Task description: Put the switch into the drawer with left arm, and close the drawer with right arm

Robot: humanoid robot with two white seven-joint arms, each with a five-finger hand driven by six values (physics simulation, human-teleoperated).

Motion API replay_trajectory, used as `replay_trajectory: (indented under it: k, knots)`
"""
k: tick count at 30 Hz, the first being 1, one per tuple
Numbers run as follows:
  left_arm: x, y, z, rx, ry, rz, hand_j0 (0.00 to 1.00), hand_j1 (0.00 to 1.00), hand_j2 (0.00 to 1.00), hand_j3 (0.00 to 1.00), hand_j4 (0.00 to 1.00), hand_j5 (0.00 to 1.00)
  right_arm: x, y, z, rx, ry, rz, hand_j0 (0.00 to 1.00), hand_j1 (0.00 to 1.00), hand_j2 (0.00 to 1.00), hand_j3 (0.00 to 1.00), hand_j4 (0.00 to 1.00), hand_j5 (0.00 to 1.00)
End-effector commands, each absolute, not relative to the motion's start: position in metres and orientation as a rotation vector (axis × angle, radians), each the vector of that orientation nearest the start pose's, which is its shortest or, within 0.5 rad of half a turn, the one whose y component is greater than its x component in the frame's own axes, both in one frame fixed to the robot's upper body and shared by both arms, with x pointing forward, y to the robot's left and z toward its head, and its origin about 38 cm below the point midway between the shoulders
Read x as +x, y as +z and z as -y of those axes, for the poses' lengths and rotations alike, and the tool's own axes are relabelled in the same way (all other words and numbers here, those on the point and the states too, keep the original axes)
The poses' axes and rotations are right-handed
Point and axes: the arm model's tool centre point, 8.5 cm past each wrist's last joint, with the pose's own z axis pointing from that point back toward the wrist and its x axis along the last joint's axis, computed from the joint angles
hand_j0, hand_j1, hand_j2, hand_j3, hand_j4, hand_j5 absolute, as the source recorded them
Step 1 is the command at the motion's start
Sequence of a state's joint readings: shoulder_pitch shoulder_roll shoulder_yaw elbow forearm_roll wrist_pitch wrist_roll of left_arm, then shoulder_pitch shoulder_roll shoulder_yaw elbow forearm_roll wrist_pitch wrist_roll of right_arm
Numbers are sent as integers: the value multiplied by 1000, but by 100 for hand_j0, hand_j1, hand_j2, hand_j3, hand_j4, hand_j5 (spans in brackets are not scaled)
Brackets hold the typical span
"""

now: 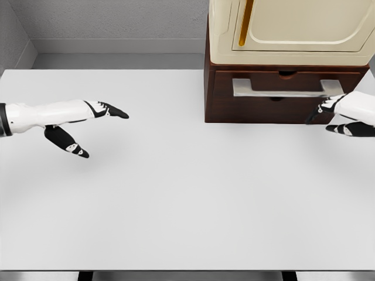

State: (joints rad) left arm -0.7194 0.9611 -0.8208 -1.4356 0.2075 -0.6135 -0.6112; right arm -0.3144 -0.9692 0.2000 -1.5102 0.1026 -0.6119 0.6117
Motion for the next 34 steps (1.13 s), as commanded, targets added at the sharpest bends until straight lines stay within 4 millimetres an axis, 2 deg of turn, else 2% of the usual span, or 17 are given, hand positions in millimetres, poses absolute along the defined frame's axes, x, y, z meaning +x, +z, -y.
replay_trajectory:
  k: [1, 10, 14, 15, 17, 18, 19, 20, 23, 34]
  knots:
    - [415, 229, -320, -78, -1809, 1527, 100, 100, 100, 100, 100, 100, 387, 241, 400, -350, 1772, 1475, 62, 62, 62, 62, 62, 62]
    - [415, 229, -319, -77, -1811, 1527, 100, 100, 100, 100, 100, 100, 398, 241, 404, -370, 1753, 1469, 63, 63, 63, 63, 63, 63]
    - [415, 229, -319, -78, -1810, 1528, 100, 100, 100, 100, 100, 100, 396, 241, 404, -367, 1761, 1463, 63, 63, 63, 63, 63, 63]
    - [415, 229, -320, -76, -1811, 1526, 100, 100, 100, 100, 100, 100, 391, 236, 399, -352, 1781, 1455, 64, 64, 64, 64, 64, 64]
    - [415, 229, -319, -78, -1810, 1528, 100, 100, 100, 100, 100, 100, 370, 227, 370, -276, 1866, 1475, 64, 64, 64, 64, 64, 64]
    - [415, 229, -319, -78, -1810, 1528, 100, 100, 100, 100, 100, 100, 359, 227, 359, -247, 1917, 1475, 70, 70, 70, 70, 70, 70]
    - [415, 229, -320, -76, -1809, 1526, 100, 100, 100, 100, 100, 100, 345, 222, 345, -204, 1962, 1480, 100, 100, 100, 100, 100, 100]
    - [415, 228, -319, -82, -1810, 1527, 100, 100, 100, 100, 100, 100, 339, 219, 338, -184, 1987, 1481, 100, 100, 100, 100, 100, 100]
    - [415, 228, -313, -95, -1811, 1541, 100, 100, 100, 100, 100, 100, 336, 212, 334, -154, 1996, 1471, 100, 100, 100, 100, 100, 100]
    - [416, 222, -309, -98, -1822, 1532, 100, 100, 100, 100, 100, 100, 333, 203, 329, -117, 2008, 1453, 100, 100, 100, 100, 100, 100]
